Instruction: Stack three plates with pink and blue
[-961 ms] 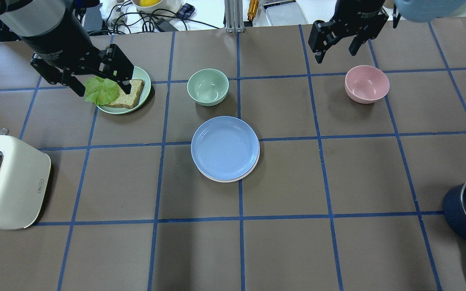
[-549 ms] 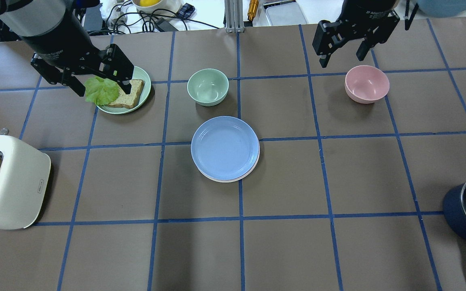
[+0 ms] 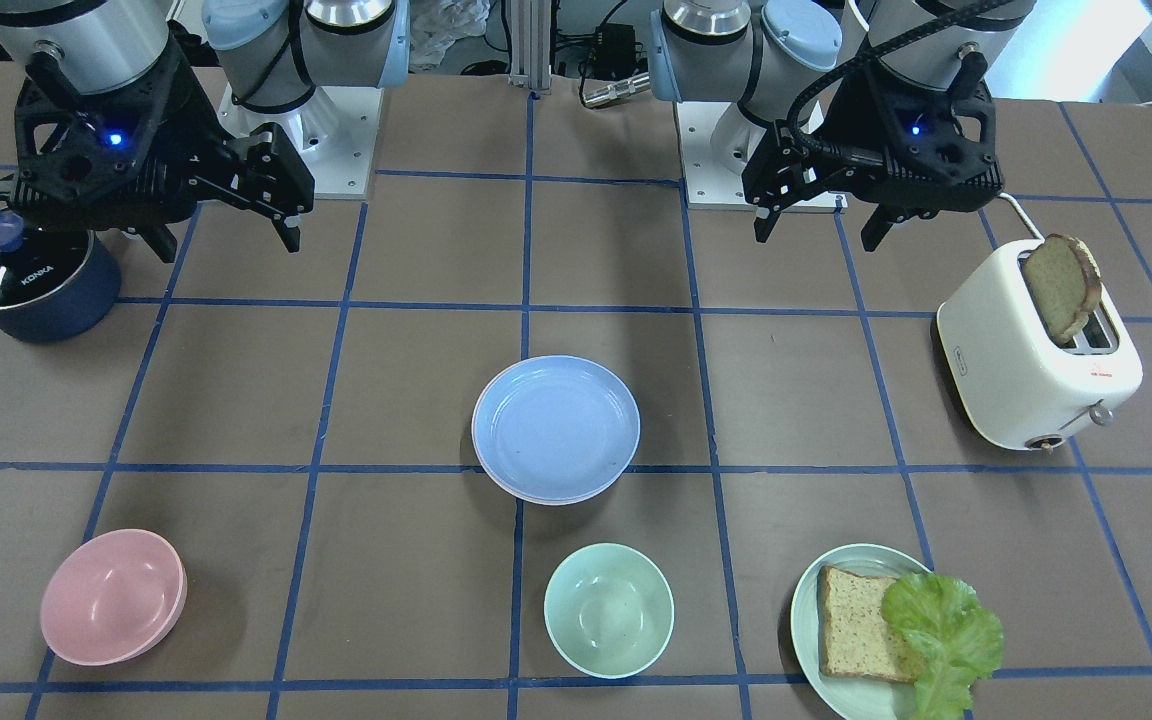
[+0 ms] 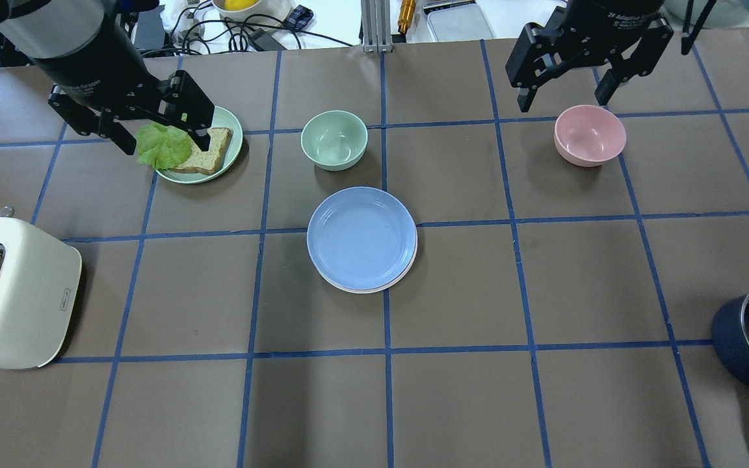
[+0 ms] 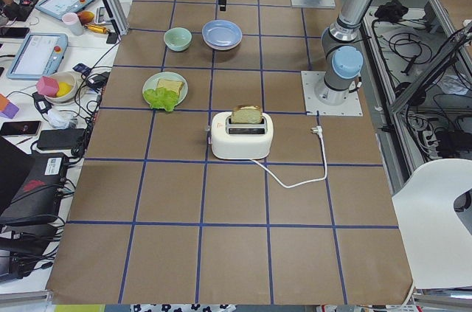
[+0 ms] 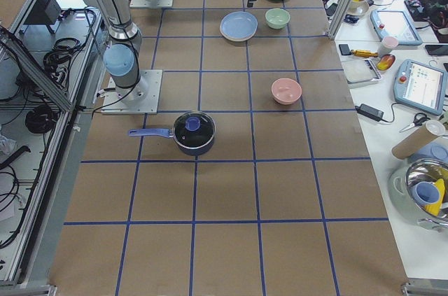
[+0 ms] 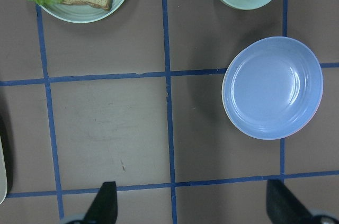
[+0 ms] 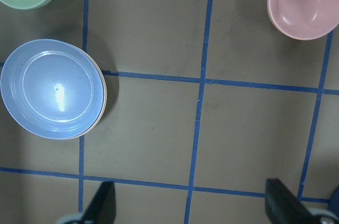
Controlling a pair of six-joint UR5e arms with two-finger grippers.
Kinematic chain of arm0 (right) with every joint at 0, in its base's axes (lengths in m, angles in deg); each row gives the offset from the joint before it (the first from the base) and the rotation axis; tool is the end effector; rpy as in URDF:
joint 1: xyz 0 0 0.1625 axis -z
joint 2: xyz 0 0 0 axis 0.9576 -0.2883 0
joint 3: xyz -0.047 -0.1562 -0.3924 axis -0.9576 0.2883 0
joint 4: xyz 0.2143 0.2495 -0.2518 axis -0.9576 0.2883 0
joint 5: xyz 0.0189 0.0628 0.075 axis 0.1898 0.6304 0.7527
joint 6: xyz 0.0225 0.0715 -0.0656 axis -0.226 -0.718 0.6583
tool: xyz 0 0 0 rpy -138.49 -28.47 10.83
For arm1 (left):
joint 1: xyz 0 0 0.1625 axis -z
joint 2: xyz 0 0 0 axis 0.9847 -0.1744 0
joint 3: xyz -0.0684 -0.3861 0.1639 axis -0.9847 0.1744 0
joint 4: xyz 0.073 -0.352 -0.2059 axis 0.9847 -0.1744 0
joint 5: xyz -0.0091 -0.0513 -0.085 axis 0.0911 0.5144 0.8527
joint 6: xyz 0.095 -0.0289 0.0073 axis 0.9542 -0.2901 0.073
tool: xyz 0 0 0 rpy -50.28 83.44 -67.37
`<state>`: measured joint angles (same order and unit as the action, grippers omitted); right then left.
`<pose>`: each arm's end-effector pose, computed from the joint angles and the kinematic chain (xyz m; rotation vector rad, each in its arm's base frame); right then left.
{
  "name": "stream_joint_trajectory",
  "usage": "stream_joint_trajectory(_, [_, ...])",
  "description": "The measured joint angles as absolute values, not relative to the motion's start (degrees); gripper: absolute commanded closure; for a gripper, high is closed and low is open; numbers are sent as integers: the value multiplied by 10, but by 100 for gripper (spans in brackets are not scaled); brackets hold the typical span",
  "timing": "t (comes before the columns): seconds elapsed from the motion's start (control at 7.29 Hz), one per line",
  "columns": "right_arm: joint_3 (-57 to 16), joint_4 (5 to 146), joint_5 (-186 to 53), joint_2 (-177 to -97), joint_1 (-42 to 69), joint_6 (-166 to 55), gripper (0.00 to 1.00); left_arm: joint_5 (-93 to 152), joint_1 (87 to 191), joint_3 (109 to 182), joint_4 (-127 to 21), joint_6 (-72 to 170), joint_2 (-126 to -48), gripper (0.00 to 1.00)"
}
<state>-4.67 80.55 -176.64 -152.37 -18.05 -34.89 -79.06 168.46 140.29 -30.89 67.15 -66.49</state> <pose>0.1500 -0.5215 0.5375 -0.1405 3.0890 0.0138 -0.1255 -0.4893 0.5228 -0.0503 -3.0911 0.0258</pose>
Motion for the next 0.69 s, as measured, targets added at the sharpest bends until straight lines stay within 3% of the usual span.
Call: stream_joint_trajectory(0.69, [-46, 805, -1776, -1524, -182, -351, 0, -791, 1685, 1403, -309, 672, -665, 0])
